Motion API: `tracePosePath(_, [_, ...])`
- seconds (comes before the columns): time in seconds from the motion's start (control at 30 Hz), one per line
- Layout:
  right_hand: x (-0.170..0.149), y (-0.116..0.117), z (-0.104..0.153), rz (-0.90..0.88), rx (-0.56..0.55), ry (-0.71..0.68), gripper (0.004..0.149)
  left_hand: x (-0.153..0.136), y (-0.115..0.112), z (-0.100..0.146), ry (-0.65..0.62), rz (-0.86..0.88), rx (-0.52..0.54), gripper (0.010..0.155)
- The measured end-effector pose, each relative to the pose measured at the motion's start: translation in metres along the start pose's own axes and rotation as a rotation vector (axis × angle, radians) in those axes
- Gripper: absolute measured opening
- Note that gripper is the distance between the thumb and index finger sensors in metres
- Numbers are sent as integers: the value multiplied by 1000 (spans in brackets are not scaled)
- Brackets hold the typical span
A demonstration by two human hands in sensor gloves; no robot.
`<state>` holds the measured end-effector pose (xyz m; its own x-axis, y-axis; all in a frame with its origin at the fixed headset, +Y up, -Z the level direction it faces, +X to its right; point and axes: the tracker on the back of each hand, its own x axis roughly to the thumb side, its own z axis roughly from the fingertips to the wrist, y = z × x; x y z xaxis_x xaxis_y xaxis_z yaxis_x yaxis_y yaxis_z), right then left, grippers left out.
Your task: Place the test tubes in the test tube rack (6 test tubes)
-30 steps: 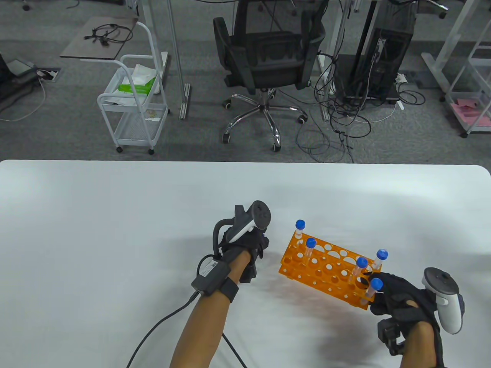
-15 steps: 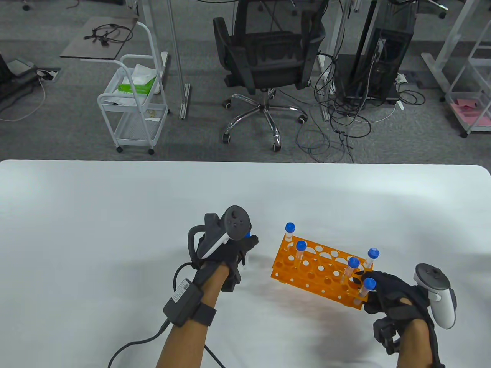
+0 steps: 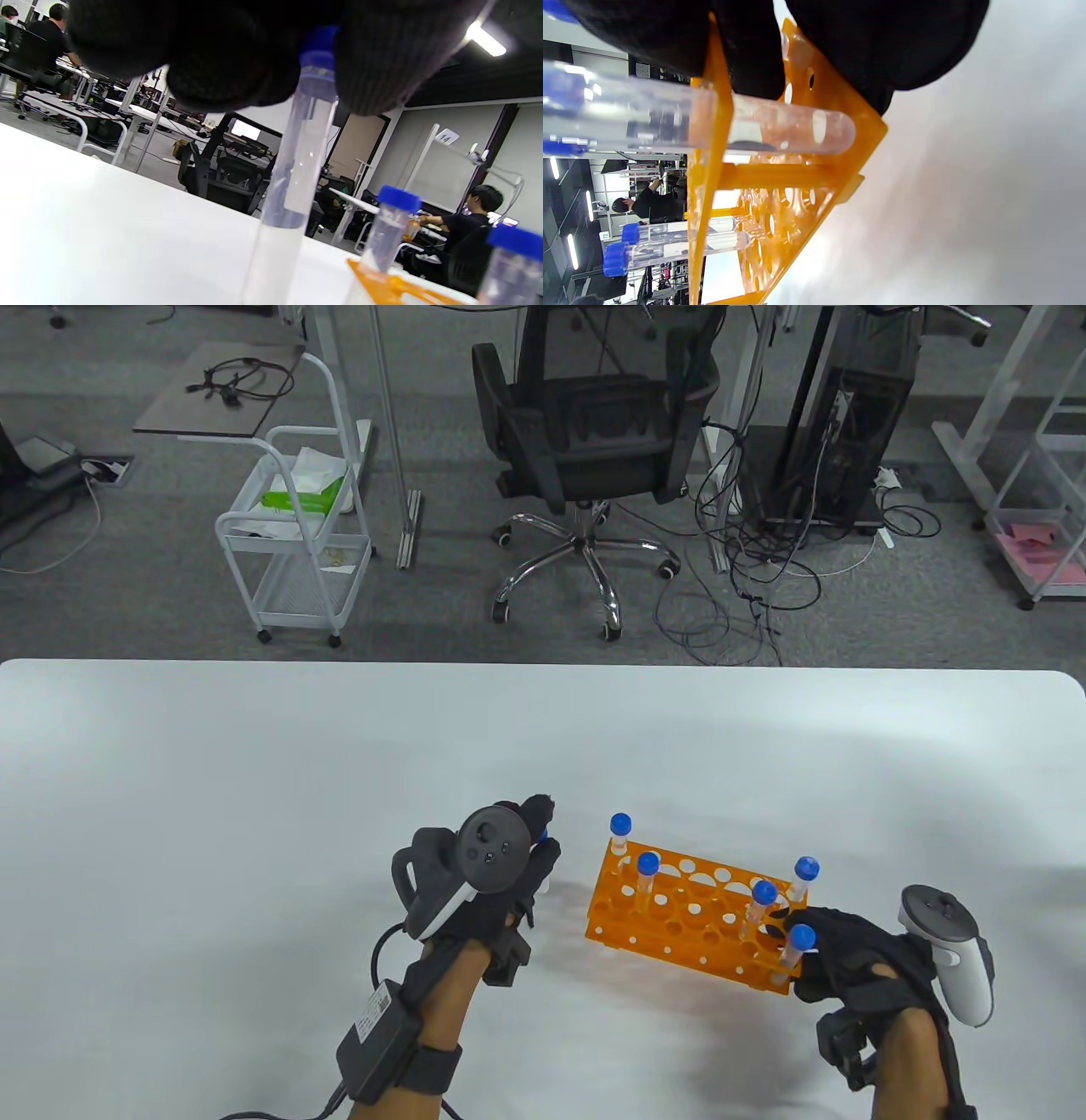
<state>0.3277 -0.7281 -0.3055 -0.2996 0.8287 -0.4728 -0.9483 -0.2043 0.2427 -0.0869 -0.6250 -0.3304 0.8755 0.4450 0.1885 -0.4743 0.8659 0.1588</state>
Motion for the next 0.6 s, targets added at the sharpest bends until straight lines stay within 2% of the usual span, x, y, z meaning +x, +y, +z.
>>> tracePosePath(0.27, [3, 3, -1, 4, 15, -5, 50, 33, 20, 18, -157, 6, 39, 52])
tracePosePath(0.6, [3, 3, -1, -3, 22, -8, 50, 49, 10, 23, -213, -48, 23, 51])
